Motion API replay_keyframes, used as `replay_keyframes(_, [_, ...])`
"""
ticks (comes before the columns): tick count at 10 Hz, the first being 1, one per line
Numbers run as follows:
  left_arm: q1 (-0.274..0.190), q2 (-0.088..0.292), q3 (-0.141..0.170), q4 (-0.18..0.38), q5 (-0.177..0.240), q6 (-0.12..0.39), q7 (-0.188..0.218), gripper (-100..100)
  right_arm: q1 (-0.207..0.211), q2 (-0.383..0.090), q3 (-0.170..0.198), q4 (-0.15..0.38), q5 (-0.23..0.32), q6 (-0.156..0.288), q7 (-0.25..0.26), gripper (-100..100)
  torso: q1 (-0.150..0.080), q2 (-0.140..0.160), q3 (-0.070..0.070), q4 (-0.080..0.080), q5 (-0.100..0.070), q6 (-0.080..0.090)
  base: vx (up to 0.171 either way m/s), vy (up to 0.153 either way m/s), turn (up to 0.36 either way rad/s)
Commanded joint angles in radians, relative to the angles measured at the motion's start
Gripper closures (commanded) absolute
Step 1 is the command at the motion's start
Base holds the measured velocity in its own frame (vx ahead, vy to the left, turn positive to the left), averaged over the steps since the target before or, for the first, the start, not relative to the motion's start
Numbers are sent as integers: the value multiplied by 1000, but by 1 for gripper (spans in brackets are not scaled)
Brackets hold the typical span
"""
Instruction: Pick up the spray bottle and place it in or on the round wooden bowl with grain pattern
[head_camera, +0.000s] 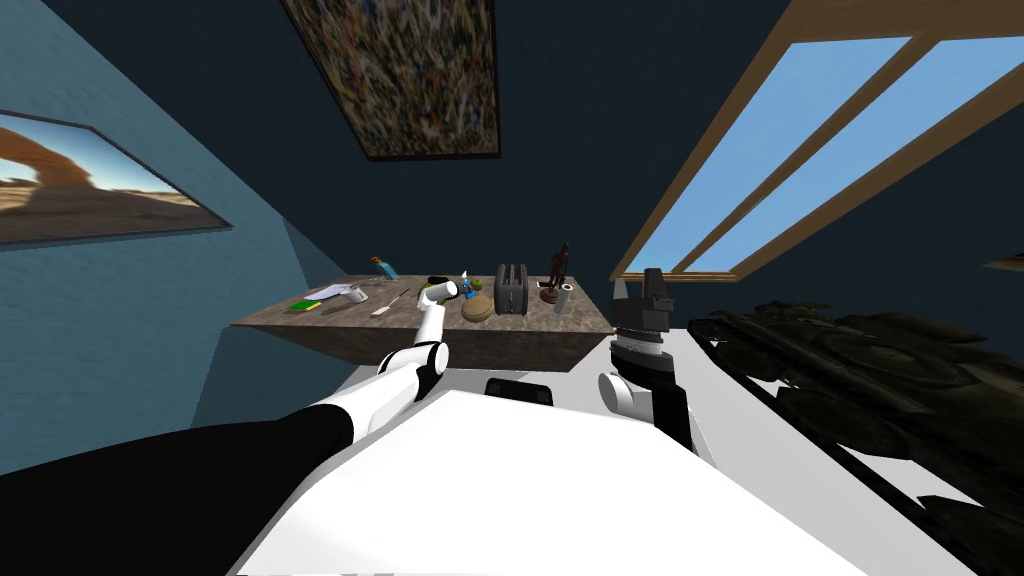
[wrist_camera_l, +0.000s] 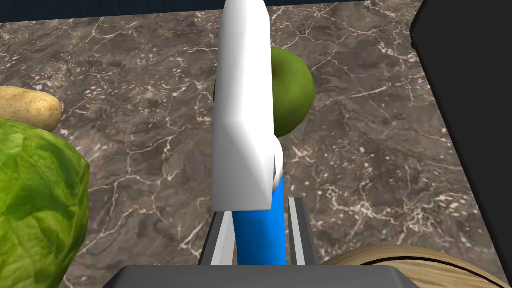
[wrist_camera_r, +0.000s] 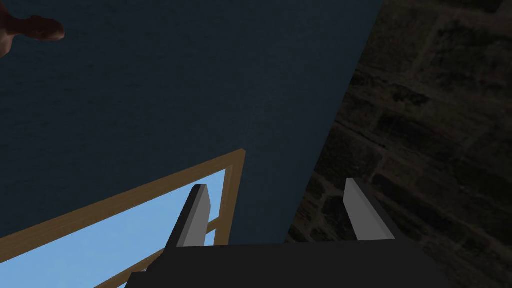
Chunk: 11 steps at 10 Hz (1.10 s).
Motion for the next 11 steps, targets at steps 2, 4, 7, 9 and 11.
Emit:
replay_keyframes(2, [13,5,-5,-23,31,20,-20,100,0,0,0,0,0,0,0,0,0,0,0,0,0,0,25,-25,121])
replay_keyframes(4, [31,13,-12,-53,73,45,-48,100,0,0,0,0,0,0,0,0,-4,-3,-2,0,-1,-2,92,-92,253])
replay_keyframes(7, [58,24,-23,-99,137,83,-90,100,0,0,0,0,0,0,0,0,-7,-4,-2,-1,-2,0,75,-101,165])
replay_keyframes(9, [76,31,-30,-129,179,109,-117,100,0,0,0,0,0,0,0,0,-6,-3,-2,-1,-1,0,65,-75,191])
replay_keyframes(11, [78,32,-32,-135,184,110,-119,100,0,0,0,0,0,0,0,0,-6,-3,-2,-1,-1,0,45,-58,118])
